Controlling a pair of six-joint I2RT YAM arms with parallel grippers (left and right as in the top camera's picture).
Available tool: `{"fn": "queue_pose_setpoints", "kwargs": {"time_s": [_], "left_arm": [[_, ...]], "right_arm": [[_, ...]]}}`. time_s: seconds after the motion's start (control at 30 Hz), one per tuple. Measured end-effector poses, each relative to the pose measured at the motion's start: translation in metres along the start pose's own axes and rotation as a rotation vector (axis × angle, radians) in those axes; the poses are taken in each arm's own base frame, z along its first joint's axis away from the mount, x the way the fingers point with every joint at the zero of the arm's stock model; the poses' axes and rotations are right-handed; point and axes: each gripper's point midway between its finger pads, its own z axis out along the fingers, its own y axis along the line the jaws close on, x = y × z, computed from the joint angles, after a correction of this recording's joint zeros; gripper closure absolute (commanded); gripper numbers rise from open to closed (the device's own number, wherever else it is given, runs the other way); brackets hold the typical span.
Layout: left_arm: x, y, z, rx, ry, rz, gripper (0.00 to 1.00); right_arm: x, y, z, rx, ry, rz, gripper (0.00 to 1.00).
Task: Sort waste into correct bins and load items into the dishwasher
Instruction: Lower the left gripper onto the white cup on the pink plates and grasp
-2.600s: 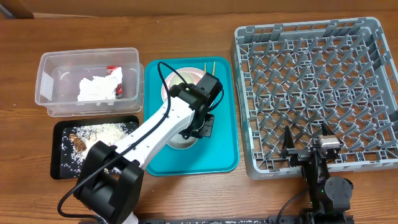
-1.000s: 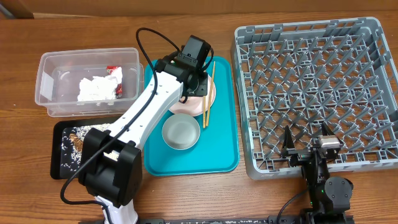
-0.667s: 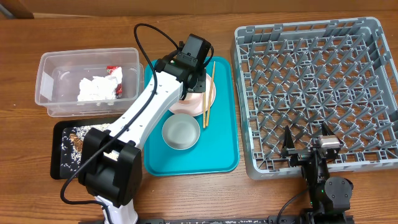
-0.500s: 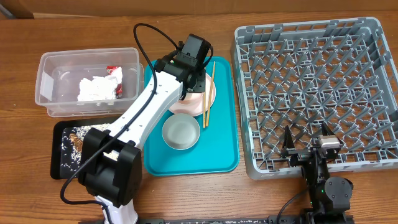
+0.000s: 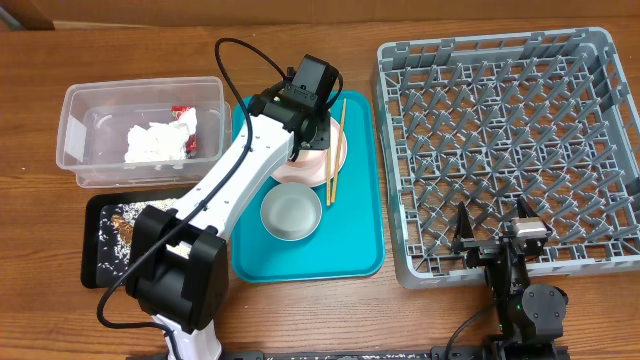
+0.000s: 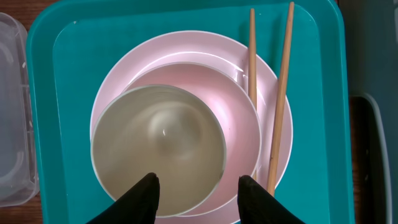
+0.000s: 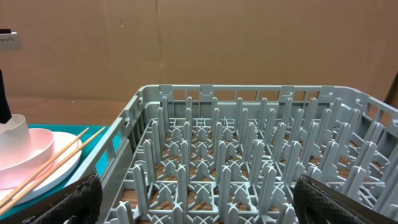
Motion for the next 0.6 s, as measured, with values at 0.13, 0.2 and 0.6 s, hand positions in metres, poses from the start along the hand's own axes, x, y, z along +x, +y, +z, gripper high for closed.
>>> {"fn": "queue_pose_setpoints", "kwargs": {"time_s": [0.13,0.2,0.6], "left_arm": [[0.000,0.000,0.000,0.000,0.000,0.000,0.62],[0.000,0.000,0.000,-0.001,0.000,0.000,0.62],[-0.006,0.015,0.001,-0.001,0.006,-0.039,0.73]], "right_arm": [[0.000,0.000,0.000,0.000,0.000,0.000,0.00],[0.000,0.000,0.000,0.000,0.000,0.000,0.00],[0.000,0.000,0.000,0.000,0.000,0.000,0.00]]}}
